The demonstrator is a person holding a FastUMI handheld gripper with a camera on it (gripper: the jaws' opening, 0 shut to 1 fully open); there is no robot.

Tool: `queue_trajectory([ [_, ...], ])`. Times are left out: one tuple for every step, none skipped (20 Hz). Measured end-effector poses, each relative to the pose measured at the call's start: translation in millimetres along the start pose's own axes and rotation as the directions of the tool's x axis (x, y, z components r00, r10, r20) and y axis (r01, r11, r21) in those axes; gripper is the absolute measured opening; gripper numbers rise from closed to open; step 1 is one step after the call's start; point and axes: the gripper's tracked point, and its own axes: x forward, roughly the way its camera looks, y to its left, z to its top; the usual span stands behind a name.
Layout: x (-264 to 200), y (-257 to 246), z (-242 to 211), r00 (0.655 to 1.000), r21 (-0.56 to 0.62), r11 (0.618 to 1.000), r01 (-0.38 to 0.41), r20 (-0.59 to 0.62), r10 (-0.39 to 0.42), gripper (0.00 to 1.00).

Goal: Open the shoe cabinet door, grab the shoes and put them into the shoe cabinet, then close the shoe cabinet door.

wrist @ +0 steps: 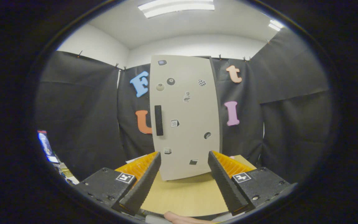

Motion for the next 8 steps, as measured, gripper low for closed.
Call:
queue_trajectory([
  [-5, -2, 2, 1.0, 0.0, 1.0, -0.001, 0.019, 0.001, 0.99],
  [-9, -5, 4, 0.999, 0.0, 1.0, 0.001, 0.036, -0.001, 0.99],
  [-13, -9, 5, 0.999, 0.001, 1.0, 0.007, 0.045, -0.007, 0.99],
  [-16, -13, 5, 0.999, -0.003, 1.0, 0.015, 0.049, -0.014, 0.99],
  [-18, -16, 6, 0.998, -0.008, 1.0, 0.023, 0.054, -0.023, 0.99],
  [-19, -19, 5, 0.998, -0.015, 0.999, 0.038, 0.051, -0.037, 0.99],
  [-23, -23, 1, 0.997, -0.02, 0.998, 0.061, 0.04, -0.06, 0.99],
  [-26, -28, -1, 0.997, -0.031, 0.996, 0.078, 0.031, -0.077, 0.99],
])
